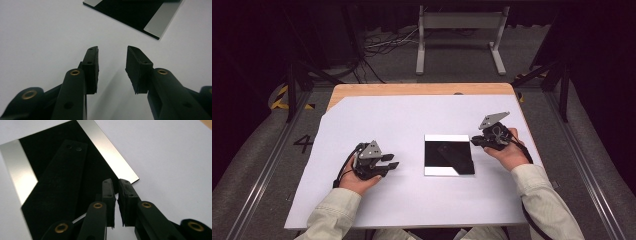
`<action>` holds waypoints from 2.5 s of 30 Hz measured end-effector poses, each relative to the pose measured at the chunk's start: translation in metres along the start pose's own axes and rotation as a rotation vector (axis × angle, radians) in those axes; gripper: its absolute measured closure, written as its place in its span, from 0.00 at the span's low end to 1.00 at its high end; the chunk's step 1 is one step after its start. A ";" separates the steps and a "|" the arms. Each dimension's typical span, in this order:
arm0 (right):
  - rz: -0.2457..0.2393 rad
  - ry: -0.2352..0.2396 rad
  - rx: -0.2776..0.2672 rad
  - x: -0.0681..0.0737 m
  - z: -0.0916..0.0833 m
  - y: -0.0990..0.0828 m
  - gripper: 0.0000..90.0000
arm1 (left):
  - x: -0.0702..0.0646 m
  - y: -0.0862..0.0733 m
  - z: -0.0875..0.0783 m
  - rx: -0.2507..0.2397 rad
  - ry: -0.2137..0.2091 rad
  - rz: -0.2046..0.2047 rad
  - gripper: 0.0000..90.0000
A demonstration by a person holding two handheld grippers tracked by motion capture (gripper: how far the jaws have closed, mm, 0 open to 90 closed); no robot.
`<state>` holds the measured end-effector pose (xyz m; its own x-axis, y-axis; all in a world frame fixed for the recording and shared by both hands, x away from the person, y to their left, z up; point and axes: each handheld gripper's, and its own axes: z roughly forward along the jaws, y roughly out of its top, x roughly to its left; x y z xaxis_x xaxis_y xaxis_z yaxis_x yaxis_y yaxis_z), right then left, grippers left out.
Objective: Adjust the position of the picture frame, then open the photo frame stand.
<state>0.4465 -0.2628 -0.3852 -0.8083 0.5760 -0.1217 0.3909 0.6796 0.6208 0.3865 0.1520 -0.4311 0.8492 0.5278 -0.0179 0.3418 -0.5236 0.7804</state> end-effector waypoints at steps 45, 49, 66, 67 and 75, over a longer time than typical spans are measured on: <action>-0.076 0.164 -0.081 0.055 -0.028 -0.041 0.73 | -0.001 -0.003 -0.002 -0.003 -0.006 0.020 0.69; -0.070 0.163 -0.062 0.055 -0.023 -0.046 0.72 | 0.000 -0.004 -0.001 0.001 -0.008 0.019 0.69; -0.008 0.162 0.052 0.052 -0.010 -0.053 0.72 | 0.000 -0.005 0.000 0.012 -0.004 0.014 0.68; -0.007 0.165 0.059 0.052 -0.009 -0.053 0.73 | 0.000 -0.005 0.000 0.012 -0.004 0.014 0.68; 0.010 0.192 0.099 0.052 -0.008 -0.051 0.80 | 0.000 -0.005 0.001 0.014 -0.007 0.015 0.68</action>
<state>0.3809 -0.2710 -0.4167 -0.8694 0.4924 0.0404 0.4333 0.7208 0.5411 0.3848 0.1540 -0.4359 0.8569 0.5153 -0.0104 0.3347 -0.5410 0.7715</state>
